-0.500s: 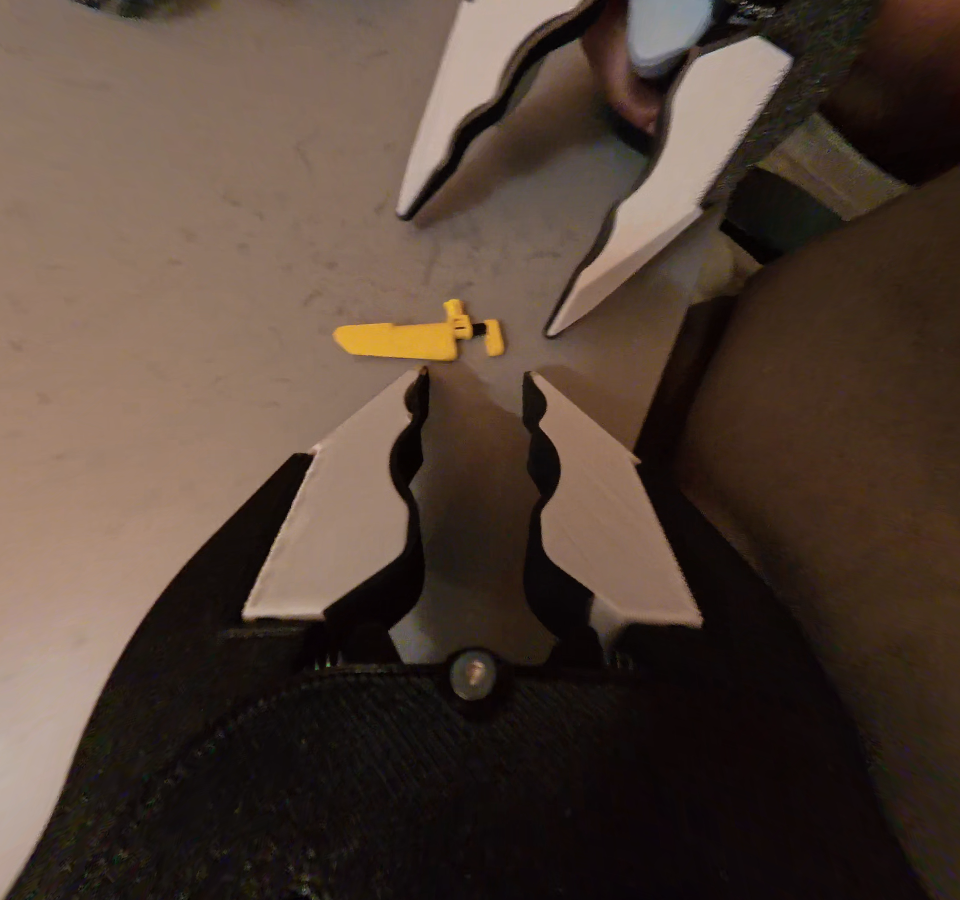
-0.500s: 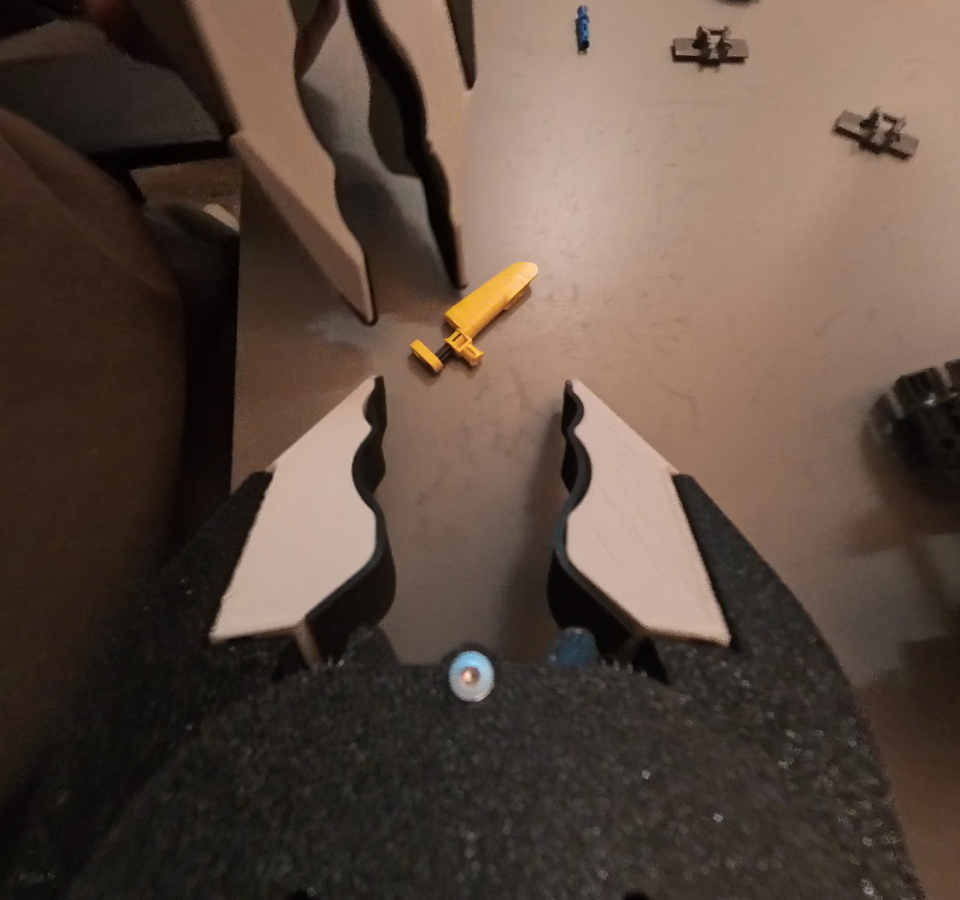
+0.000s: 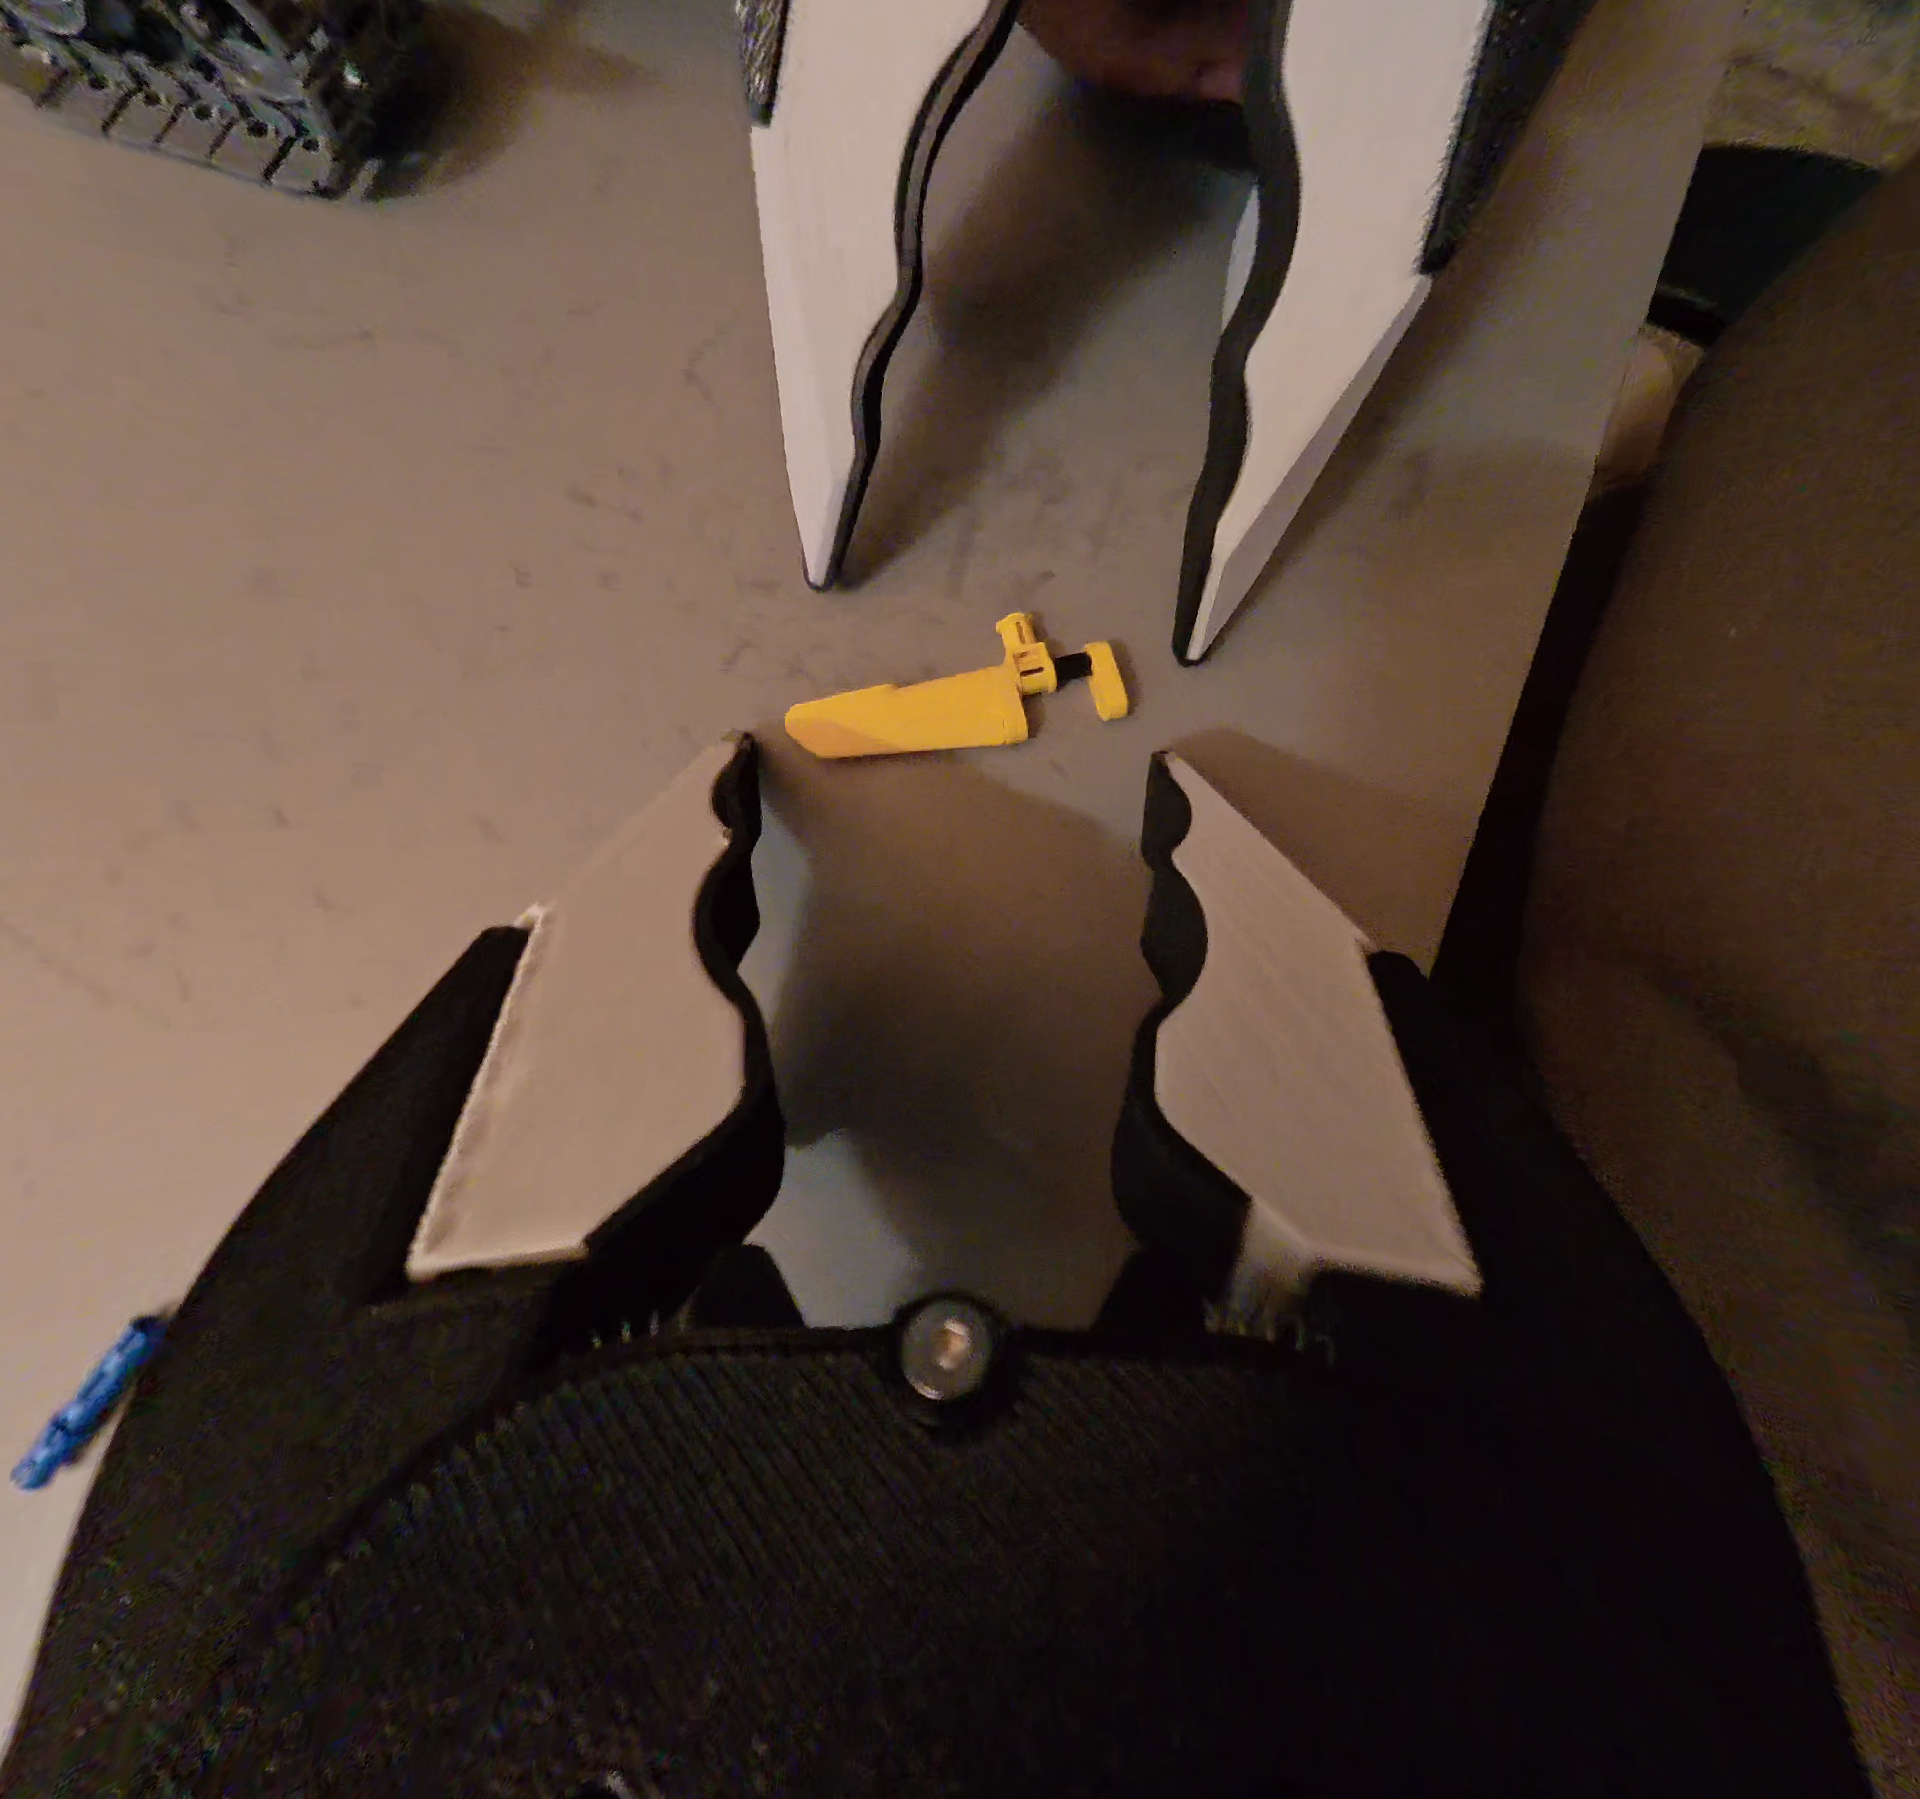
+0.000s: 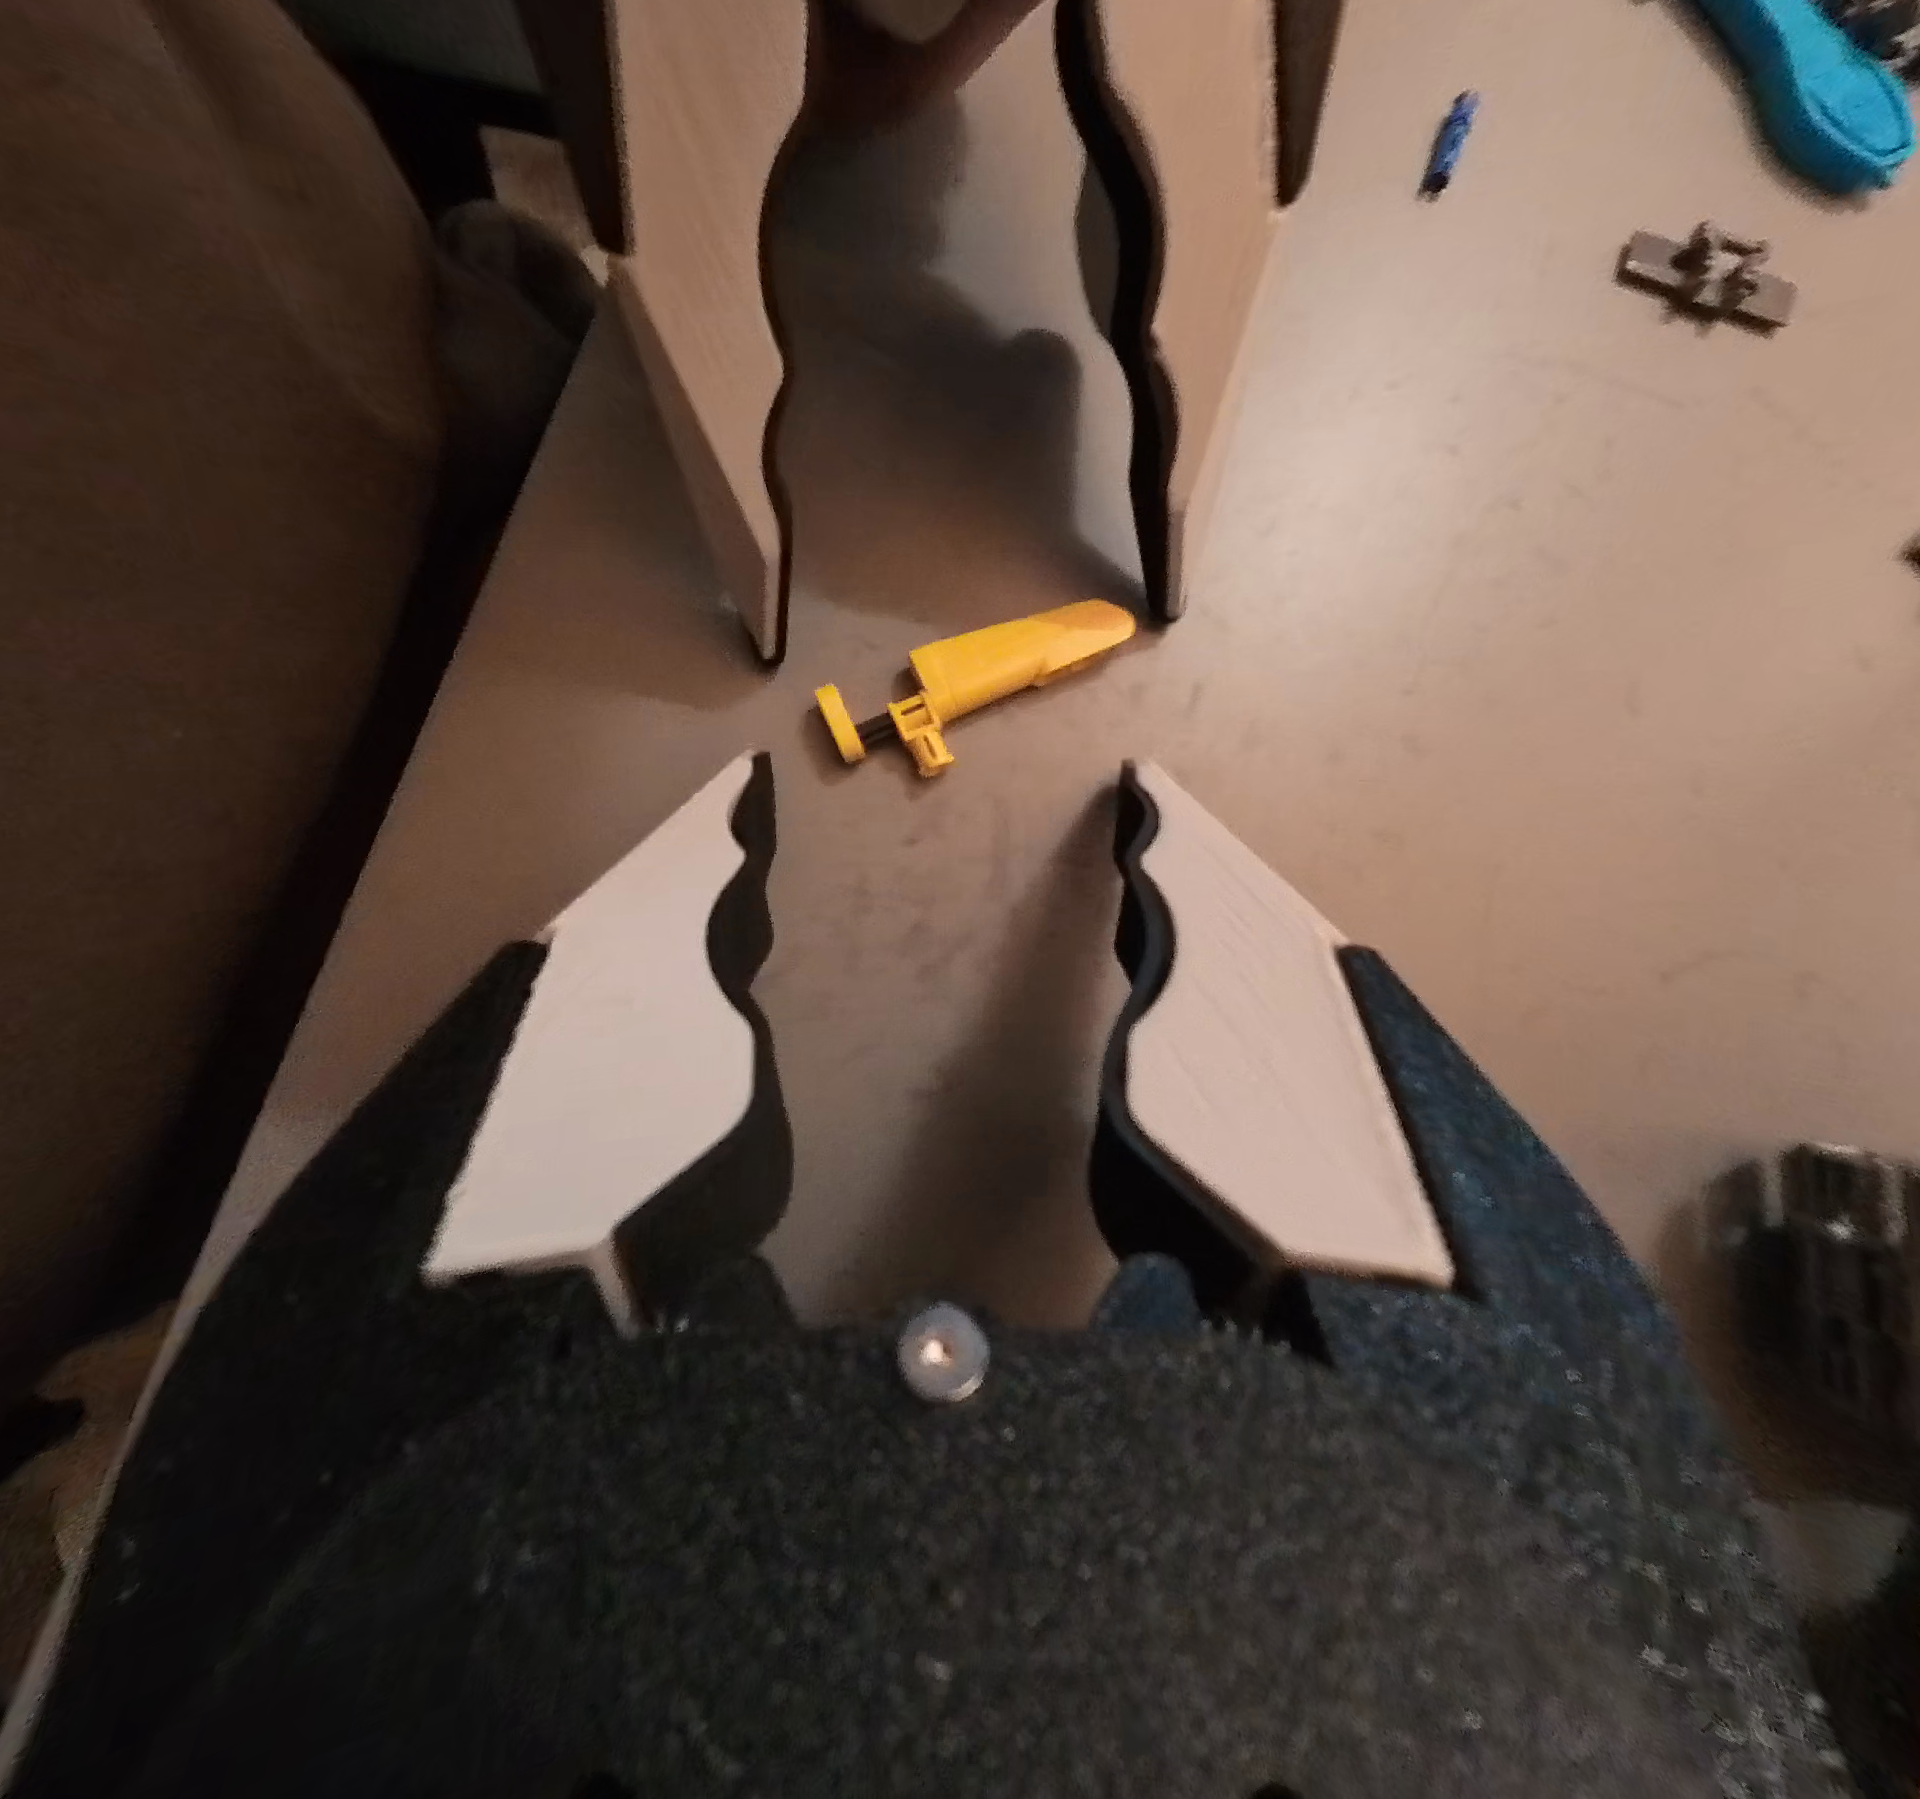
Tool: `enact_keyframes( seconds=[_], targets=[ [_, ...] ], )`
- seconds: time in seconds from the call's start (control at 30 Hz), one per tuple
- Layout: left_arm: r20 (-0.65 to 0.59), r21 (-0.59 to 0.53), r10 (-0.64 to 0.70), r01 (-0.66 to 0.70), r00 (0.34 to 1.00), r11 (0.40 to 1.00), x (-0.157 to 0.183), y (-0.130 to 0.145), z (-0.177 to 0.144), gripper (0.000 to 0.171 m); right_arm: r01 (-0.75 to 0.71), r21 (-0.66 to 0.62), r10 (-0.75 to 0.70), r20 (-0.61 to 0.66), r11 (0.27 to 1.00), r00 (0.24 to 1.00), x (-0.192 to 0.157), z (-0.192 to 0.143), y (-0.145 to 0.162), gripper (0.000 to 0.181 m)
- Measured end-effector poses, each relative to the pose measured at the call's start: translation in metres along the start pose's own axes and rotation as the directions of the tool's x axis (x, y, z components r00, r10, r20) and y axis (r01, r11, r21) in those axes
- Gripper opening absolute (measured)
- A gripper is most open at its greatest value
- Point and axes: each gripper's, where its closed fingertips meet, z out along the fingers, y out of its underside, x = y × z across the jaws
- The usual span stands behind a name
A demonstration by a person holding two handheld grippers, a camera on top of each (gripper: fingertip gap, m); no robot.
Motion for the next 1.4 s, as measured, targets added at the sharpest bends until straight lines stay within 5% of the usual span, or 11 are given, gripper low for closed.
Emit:
enact_keyframes(
  seconds=[0.4, 0.73, 1.4],
  targets=[
    [-0.045, 0.004, 0.051, -0.051, 0.998, 0.999, 0.007, -0.009, 0.009, 0.064, 0.003, 0.030, -0.004, 0.026, 1.000, 1.000, -0.014, 0.003, -0.003, 0.047],
    [-0.087, 0.003, 0.103, -0.103, 0.991, 0.995, 0.010, -0.008, 0.009, 0.065, 0.069, 0.036, -0.069, -0.010, 0.997, 0.998, 0.000, 0.000, -0.002, 0.056],
    [-0.106, 0.009, 0.122, -0.121, 0.987, 0.993, 0.010, -0.009, 0.009, 0.063, 0.050, 0.036, -0.053, 0.081, 0.998, 0.995, -0.006, 0.003, -0.002, 0.045]
  ],
)
